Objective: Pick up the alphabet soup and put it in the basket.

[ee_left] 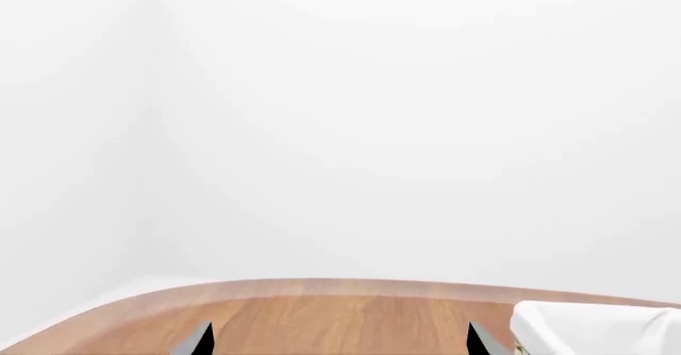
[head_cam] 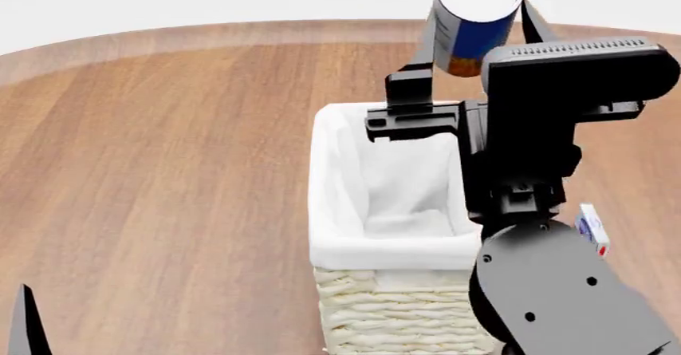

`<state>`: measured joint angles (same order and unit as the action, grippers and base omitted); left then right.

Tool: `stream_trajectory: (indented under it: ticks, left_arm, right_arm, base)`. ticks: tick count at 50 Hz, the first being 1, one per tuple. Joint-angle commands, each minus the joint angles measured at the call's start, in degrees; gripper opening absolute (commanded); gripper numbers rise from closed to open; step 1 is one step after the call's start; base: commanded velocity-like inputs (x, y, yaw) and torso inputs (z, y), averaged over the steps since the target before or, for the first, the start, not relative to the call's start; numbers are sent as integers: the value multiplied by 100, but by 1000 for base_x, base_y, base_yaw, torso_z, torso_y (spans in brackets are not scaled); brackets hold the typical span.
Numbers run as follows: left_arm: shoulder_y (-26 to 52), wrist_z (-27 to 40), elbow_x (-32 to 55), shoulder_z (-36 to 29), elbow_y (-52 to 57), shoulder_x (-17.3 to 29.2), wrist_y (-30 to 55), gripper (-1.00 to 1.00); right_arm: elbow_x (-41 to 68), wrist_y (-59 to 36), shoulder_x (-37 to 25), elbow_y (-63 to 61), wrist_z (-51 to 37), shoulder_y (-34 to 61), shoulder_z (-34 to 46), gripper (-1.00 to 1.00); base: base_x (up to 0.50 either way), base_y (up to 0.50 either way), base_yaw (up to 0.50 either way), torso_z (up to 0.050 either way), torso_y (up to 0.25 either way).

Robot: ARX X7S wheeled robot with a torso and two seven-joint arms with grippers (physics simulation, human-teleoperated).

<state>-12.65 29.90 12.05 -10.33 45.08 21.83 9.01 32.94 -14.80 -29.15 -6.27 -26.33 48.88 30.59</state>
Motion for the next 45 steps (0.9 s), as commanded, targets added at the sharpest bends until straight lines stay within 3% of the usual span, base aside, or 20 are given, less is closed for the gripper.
stream_trajectory:
  ticks: [1,14,22,45]
  left_arm:
    - [20,8,29,-13,-52,9,-11,100]
    - [65,23,68,-12,-115,18,0,100]
    - [76,31,73,-32,-133,26,3,100]
    - [89,57,108,-40,-195,56,-28,100]
  right_arm:
    - [-432,1,744,1869,623,1147,185,-100]
    - [-629,722,1763,5089,1591,2291,292,-100]
    - [-993,1922,2605,8099,2371,3382,395,-100]
    - [-2565,-1104,2889,8125,3280,3507,-1281,-100]
  base:
    - [0,0,0,0,0]
    - [0,0,0,0,1]
    - [0,0,0,0,1]
    - [0,0,0,0,1]
